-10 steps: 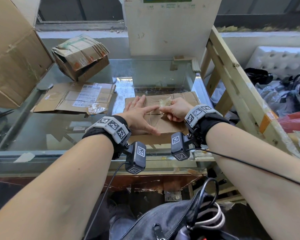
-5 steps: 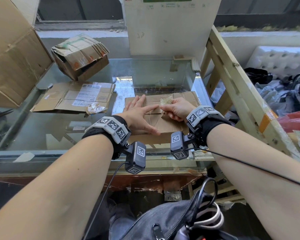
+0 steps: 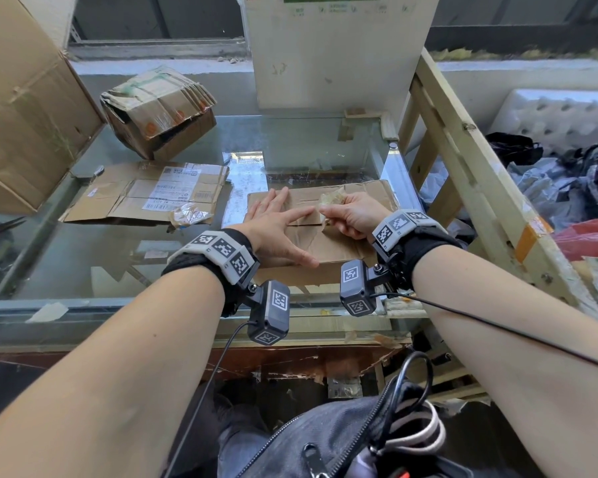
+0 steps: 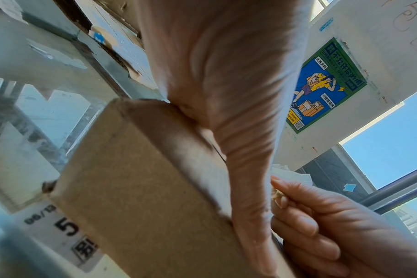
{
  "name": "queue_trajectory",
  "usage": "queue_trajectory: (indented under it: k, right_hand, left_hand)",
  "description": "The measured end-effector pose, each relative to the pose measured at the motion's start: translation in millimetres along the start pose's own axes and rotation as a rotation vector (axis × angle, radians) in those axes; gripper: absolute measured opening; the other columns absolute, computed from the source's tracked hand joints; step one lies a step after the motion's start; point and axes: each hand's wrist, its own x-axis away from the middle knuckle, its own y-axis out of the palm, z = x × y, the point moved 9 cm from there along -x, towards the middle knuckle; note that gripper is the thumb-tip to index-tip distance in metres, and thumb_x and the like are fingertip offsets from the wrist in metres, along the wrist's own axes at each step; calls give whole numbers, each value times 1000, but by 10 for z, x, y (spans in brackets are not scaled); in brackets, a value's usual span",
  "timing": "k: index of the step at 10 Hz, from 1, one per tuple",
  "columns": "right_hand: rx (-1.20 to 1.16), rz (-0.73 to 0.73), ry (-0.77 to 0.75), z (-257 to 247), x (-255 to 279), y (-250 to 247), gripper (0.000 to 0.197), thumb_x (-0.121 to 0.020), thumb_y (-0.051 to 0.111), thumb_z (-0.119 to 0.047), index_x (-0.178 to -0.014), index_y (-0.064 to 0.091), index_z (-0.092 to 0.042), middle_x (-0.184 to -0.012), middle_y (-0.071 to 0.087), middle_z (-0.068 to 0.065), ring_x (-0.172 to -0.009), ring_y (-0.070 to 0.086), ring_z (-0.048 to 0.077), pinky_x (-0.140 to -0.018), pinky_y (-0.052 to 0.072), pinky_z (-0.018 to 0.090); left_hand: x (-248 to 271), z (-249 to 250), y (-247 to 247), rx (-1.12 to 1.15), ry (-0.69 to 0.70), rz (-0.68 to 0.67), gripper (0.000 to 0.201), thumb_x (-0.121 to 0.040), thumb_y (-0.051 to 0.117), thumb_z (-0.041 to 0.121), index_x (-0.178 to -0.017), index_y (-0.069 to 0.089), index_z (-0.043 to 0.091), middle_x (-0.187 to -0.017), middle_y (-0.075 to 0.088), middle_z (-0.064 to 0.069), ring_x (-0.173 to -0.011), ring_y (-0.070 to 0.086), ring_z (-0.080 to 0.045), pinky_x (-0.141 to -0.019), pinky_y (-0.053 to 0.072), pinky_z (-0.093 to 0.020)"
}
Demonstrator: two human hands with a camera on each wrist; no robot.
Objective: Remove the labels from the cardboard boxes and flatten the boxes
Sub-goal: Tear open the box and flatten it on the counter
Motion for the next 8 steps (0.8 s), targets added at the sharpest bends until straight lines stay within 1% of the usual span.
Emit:
queue_trajectory:
  k: [2, 6, 8]
  right_hand:
    - [-22, -9, -6, 8, -11, -2, 31, -92, 60, -20, -64, 53, -11, -34, 42, -6, -25, 30, 4, -29, 21, 13]
    - [-116, -20, -20, 22, -35, -9, 27, -93, 58, -14, -67, 52, -8, -34, 43, -5, -24, 32, 3, -27, 22, 12]
    - [-141, -23, -37, 23, -40, -28, 28, -93, 59, -14, -65, 52, -10, -35, 43, -5, -25, 33, 3, -27, 22, 13]
  left_hand:
    - [2, 4, -2, -4, -2, 0, 104, -66, 73, 65, -150, 14, 49, -160, -22, 0, -145, -25, -20, -115, -14, -44]
    - [5, 2, -4, 5, -7, 3, 104, -65, 74, 64, -150, 14, 49, -160, -21, 1, -145, -25, -19, -115, -14, -43]
    - [9, 3, -8, 13, -8, 4, 104, -66, 74, 63, -149, 14, 49, -160, -21, 1, -145, -25, -19, -115, -14, -43]
